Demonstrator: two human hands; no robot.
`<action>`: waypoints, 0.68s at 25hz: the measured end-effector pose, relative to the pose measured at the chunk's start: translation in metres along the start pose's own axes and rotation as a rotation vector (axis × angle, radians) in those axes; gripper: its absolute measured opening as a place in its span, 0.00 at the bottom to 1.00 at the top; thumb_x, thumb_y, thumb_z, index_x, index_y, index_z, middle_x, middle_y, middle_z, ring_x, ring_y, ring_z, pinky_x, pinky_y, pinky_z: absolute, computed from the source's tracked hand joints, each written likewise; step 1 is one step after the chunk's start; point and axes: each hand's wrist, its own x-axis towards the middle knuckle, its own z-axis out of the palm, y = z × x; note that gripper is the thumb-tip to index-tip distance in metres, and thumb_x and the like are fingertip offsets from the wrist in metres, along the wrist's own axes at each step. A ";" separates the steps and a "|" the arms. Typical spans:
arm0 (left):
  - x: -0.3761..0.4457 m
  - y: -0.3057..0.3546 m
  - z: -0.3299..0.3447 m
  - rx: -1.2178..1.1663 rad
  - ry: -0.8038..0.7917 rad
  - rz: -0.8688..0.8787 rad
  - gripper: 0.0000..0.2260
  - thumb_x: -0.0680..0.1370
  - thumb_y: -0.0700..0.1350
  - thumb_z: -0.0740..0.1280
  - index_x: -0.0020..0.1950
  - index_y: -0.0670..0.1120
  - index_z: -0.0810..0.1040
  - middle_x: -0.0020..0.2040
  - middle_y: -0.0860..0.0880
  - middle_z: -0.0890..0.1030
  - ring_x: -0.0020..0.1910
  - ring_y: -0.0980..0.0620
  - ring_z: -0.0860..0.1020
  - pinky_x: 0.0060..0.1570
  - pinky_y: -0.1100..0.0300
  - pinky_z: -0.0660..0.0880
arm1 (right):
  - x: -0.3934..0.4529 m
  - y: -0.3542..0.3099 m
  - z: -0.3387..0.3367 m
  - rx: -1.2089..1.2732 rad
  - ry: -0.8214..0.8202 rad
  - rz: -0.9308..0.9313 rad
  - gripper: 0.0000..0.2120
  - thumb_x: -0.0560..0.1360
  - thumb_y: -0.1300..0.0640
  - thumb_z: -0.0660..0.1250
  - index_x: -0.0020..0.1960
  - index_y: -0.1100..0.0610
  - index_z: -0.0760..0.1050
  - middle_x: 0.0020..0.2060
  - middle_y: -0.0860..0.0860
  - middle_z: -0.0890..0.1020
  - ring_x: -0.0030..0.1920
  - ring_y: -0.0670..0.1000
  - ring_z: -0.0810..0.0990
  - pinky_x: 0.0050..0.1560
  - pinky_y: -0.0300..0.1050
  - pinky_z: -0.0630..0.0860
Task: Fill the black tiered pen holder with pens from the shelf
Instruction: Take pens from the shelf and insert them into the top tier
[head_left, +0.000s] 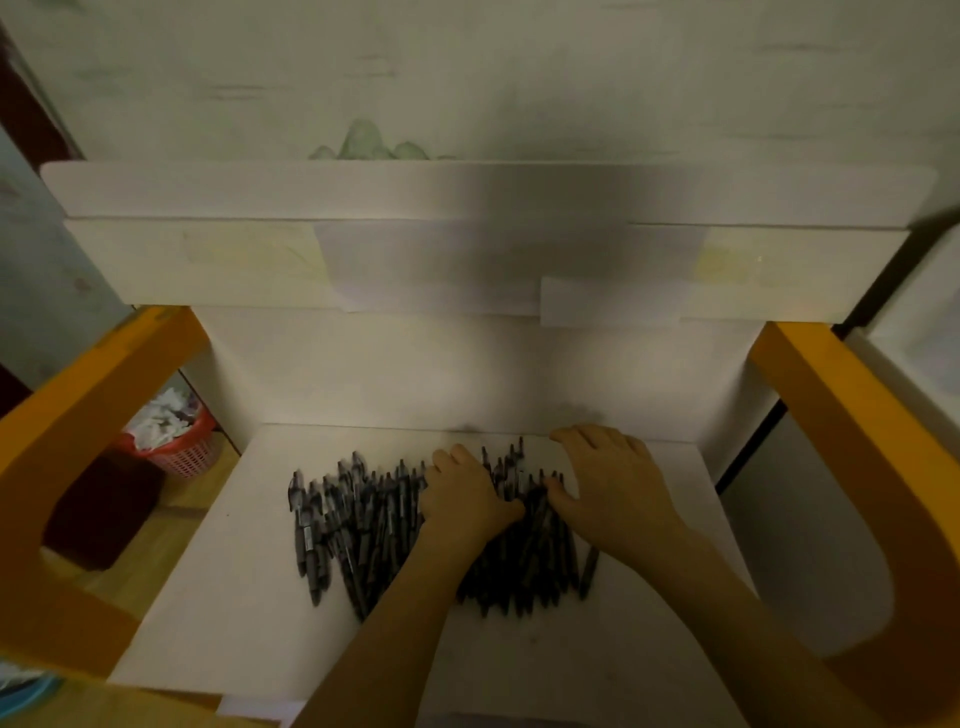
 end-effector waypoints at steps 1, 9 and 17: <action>0.000 0.000 -0.003 -0.006 -0.020 -0.003 0.43 0.64 0.69 0.72 0.65 0.42 0.62 0.62 0.43 0.67 0.61 0.44 0.70 0.50 0.52 0.75 | 0.001 -0.001 0.000 0.002 -0.002 -0.007 0.24 0.76 0.45 0.62 0.70 0.50 0.69 0.65 0.48 0.75 0.65 0.51 0.72 0.67 0.47 0.65; 0.001 -0.001 -0.005 0.053 -0.122 -0.056 0.43 0.64 0.60 0.77 0.68 0.39 0.63 0.65 0.40 0.68 0.63 0.41 0.70 0.57 0.49 0.75 | 0.001 0.005 0.002 -0.004 -0.031 -0.042 0.24 0.77 0.44 0.60 0.71 0.49 0.66 0.67 0.48 0.72 0.67 0.51 0.70 0.69 0.49 0.64; 0.000 -0.004 -0.003 0.061 -0.091 -0.003 0.30 0.72 0.48 0.74 0.65 0.36 0.65 0.64 0.38 0.70 0.62 0.40 0.71 0.58 0.50 0.76 | 0.002 0.009 0.004 0.002 -0.051 -0.076 0.23 0.77 0.44 0.59 0.70 0.49 0.67 0.66 0.48 0.73 0.66 0.51 0.70 0.68 0.49 0.64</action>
